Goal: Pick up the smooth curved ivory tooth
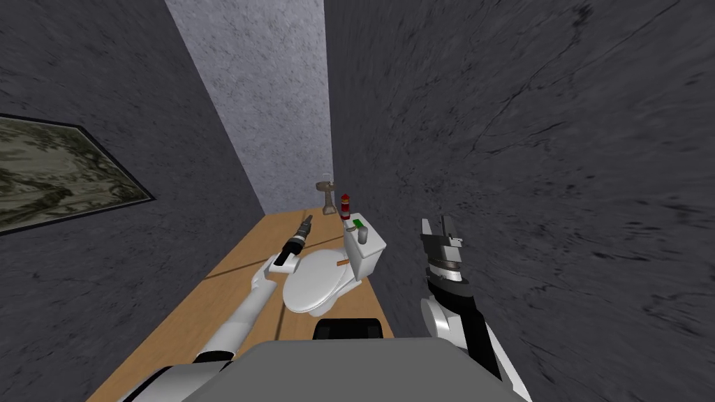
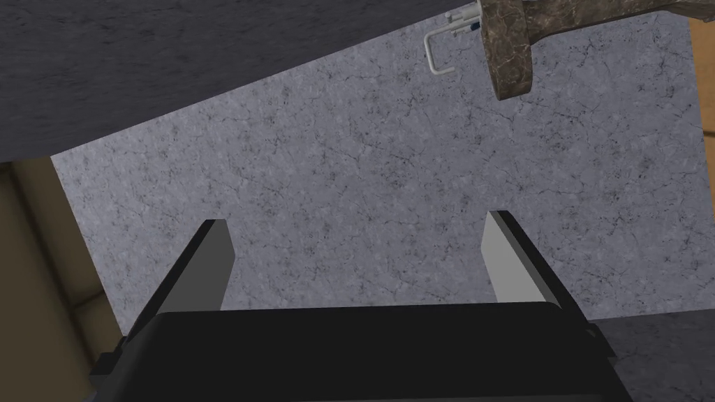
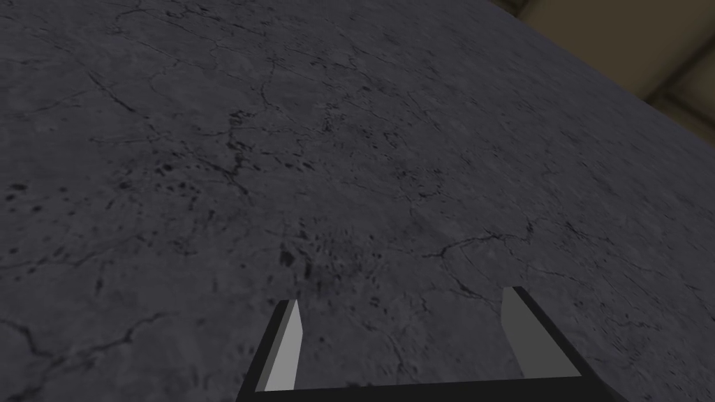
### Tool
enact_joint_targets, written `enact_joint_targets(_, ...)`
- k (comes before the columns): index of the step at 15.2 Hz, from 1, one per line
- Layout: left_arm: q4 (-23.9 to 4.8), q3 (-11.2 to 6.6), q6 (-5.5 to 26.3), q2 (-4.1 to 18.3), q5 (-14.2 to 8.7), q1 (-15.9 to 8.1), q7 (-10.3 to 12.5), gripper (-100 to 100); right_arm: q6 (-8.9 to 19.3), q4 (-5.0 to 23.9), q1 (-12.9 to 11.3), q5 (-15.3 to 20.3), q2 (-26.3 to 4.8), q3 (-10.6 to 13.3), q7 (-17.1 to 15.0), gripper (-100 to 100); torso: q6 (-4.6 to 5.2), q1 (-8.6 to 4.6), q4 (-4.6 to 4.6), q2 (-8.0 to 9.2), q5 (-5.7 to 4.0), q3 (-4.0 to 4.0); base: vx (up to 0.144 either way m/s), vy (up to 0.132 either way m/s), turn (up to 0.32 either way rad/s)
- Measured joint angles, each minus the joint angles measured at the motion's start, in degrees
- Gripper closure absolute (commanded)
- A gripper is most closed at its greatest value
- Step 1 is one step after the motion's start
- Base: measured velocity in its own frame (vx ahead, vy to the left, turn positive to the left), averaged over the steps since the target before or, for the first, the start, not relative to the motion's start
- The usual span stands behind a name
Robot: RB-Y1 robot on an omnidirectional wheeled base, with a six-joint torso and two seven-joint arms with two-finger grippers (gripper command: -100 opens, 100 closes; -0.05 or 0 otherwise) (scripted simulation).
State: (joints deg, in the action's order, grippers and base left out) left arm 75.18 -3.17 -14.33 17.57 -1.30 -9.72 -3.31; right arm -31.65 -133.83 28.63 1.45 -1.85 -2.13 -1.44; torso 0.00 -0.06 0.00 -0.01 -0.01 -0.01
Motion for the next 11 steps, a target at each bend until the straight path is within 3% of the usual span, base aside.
enact_joint_targets(11,-12.11,-1.57,3.09,-0.41,-0.45,-8.20,-0.50,-100,0.00,0.00,0.00,0.00,0.00,0.00,0.00,0,0.00,-0.03,0.00,0.01,-0.01,0.00,-0.004,-0.021,0.042)
